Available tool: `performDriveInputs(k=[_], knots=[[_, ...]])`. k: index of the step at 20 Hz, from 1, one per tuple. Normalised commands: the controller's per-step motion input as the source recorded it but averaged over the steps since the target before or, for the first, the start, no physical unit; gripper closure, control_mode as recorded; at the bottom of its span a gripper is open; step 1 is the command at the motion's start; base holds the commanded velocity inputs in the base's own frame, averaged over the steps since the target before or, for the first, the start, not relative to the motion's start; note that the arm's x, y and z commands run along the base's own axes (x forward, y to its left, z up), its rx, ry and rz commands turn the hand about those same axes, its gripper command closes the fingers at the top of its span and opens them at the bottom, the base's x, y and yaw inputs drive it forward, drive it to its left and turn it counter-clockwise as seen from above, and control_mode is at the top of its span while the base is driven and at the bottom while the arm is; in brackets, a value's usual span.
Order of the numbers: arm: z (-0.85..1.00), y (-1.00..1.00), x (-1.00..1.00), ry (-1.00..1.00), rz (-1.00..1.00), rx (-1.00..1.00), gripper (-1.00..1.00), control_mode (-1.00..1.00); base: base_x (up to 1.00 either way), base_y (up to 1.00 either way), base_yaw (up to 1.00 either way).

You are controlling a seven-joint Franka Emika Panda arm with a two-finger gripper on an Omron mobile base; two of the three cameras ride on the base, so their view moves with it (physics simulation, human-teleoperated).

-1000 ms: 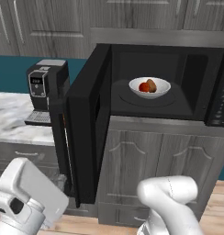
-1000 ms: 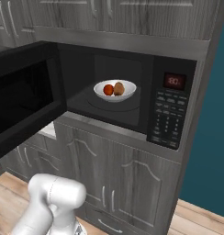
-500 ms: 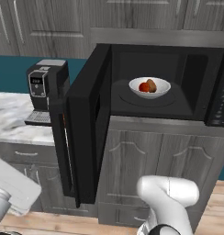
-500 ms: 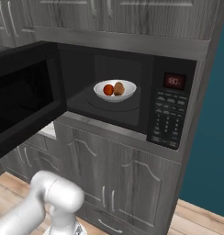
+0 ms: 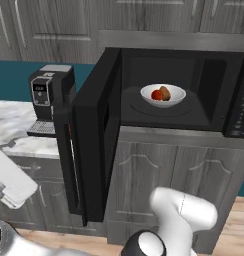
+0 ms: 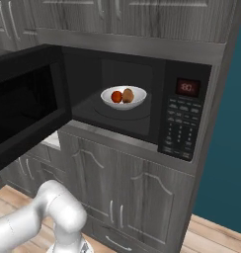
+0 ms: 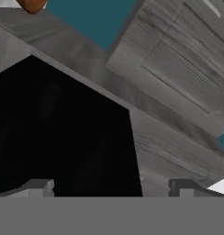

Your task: Place the bowl containing the potato and tomato in the microwave. Close the microwave door and press the start button to microwave the meal.

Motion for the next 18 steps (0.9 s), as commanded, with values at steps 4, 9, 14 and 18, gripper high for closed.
performDriveInputs(k=[4, 9, 14, 18], knots=[[-0.21, -0.13, 0.15, 0.00, -0.31, 0.00, -1.00, -1.00, 0.00, 0.00, 0.00], [-0.05, -0.78, -0.03, -0.08, -0.29, 0.05, -1.00, -1.00, 0.00, 0.00, 0.00], [0.00, -1.00, -0.09, -0.14, -0.21, 0.14, -1.00, -1.00, 0.00, 0.00, 0.00], [0.00, -1.00, -0.28, -0.20, -0.16, 0.18, -1.00, -1.00, 0.00, 0.00, 0.00]])
